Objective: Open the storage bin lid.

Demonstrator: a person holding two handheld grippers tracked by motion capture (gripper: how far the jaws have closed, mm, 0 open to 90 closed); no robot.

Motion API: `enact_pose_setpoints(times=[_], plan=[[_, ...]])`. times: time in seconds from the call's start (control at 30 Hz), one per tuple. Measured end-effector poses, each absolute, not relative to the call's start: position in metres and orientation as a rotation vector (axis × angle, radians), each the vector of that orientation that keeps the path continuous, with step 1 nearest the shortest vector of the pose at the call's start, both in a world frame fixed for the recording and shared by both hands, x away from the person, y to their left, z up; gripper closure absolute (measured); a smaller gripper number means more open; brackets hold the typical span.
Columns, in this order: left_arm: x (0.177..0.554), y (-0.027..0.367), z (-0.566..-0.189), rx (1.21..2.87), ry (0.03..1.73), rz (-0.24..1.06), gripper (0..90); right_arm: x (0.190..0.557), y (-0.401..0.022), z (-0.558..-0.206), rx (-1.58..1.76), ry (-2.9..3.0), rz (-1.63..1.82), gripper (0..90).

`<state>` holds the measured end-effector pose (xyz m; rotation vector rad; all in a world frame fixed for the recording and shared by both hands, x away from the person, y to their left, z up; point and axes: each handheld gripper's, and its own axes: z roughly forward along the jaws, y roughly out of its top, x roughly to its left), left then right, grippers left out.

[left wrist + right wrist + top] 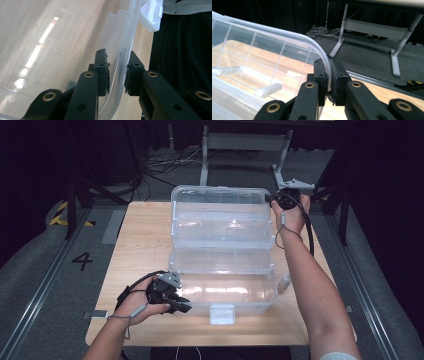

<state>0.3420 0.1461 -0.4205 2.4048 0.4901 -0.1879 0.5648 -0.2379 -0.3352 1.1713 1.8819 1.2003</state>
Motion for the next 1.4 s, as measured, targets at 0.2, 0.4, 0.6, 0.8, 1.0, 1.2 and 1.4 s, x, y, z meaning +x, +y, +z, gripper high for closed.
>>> enact_pose_setpoints(times=[0.2,0.4,0.6,0.8,1.0,1.2,1.4], plan=[[0.342,0.146,-0.421,2.403,0.492,-0.189,75.4,0.572,-0.238,-0.341,1.168,1.899,1.202,84.0],[0.342,0.146,-0.421,2.401,0.492,-0.19,75.4,0.577,-0.239,-0.348,1.186,1.897,1.22,83.7],[0.342,0.146,-0.421,2.403,0.491,-0.189,75.4,0.581,-0.239,-0.353,1.189,1.902,1.229,83.4],[0.342,0.146,-0.421,2.402,0.491,-0.186,75.4,0.583,-0.241,-0.358,1.187,1.899,1.249,83.1],[0.342,0.147,-0.421,2.405,0.494,-0.186,75.4,0.587,-0.242,-0.363,1.2,1.904,1.258,82.8],[0.341,0.147,-0.421,2.405,0.496,-0.183,75.4,0.59,-0.243,-0.366,1.207,1.909,1.266,82.7],[0.341,0.147,-0.421,2.408,0.494,-0.181,75.4,0.591,-0.243,-0.369,1.216,1.912,1.271,82.6]])
